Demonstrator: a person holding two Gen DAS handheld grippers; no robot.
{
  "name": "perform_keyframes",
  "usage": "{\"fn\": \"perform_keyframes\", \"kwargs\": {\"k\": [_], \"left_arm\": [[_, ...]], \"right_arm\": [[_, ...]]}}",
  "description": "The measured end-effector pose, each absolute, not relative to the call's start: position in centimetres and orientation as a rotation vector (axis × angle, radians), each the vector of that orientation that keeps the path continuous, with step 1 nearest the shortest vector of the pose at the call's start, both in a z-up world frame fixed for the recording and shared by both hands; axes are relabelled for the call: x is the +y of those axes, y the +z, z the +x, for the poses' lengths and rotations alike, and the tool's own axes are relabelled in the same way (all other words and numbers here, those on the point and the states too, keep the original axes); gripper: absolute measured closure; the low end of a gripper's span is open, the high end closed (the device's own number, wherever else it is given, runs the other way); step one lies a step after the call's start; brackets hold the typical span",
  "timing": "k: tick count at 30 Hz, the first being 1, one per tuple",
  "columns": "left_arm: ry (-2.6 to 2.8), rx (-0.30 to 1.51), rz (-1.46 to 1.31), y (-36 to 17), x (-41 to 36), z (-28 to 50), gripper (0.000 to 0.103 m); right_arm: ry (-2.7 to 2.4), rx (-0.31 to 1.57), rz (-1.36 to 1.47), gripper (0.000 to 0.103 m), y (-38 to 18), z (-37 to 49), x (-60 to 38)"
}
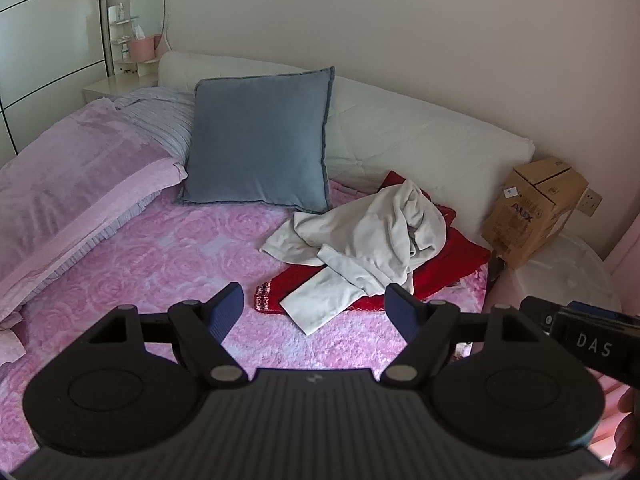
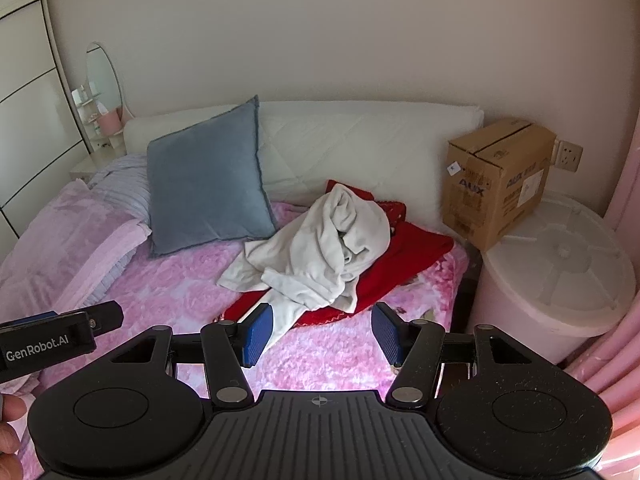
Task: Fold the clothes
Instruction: 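Move both tools toward the crumpled cream garment on the red cloth, then grasp the cream garment with both grippers and lift it off the red cloth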
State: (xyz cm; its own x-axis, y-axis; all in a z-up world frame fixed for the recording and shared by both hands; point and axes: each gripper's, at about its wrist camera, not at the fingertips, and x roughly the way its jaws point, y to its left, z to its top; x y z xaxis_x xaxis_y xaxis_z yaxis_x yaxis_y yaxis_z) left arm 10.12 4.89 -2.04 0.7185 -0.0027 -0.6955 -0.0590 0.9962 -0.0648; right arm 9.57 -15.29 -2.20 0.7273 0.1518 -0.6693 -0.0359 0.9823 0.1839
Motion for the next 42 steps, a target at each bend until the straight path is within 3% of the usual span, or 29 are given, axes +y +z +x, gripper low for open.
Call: {"fn": "perform_keyframes", "kwargs": {"k": [20, 28, 42], "left_arm": [[-0.068, 0.872, -0.03, -8.6, -2.6, 25.7, 0.029], [-0.139, 0.843, -0.061, -12.1, -4.1, 31.2, 0.038], [-0.184, 0.98, -0.091, -22.2, -6.5, 40.1, 0.038]], "right_arm": [[0.118, 0.852, 0.144, 0.045, -8.1, 23.8, -21.4], [0.166, 0.83, 0.185, 0.045, -10.4, 29.4, -23.0], [0.18, 0.954, 0.331, 0.045, -20.5, 38.0, -26.0]]}}
